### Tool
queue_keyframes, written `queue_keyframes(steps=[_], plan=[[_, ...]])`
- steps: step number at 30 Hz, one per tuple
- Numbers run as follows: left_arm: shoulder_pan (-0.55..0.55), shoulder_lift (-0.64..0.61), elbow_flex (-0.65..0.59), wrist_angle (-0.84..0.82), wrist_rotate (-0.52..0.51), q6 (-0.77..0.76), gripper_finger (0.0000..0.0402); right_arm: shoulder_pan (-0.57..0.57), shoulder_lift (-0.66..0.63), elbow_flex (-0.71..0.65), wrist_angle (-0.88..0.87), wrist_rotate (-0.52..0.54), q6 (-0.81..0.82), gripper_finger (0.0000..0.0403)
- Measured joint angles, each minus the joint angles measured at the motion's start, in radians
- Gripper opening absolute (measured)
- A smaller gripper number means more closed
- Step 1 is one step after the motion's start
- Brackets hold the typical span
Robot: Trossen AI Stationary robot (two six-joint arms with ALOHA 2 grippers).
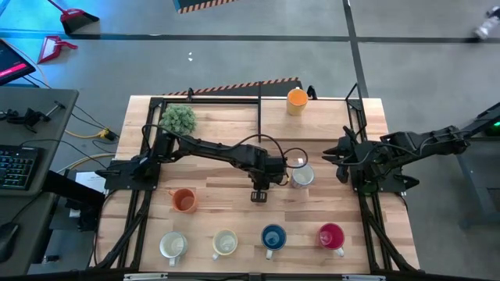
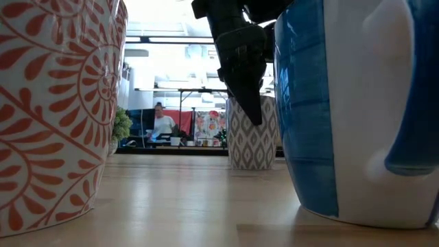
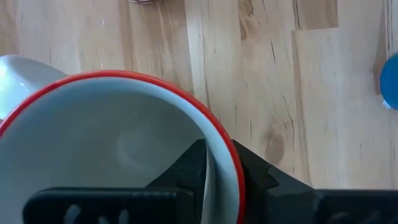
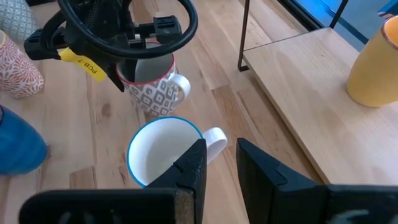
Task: Place coffee mugs
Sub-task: Put the gray patterned mug on the shelf
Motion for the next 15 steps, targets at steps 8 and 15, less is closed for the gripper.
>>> queue_keyframes(steps=[8,15], plan=[[0.002,-0.018,0.0,0.004,0.002,-0.036,0.0056,0.0,0.0,0.0,-0.003,0.0,0.004,0.0067],[0.008,-0.016,0.044,-0.017,0.004,-0.043,0.0056,0.0,0.0,0.0,-0.007,-0.003,0.007,0.0067]])
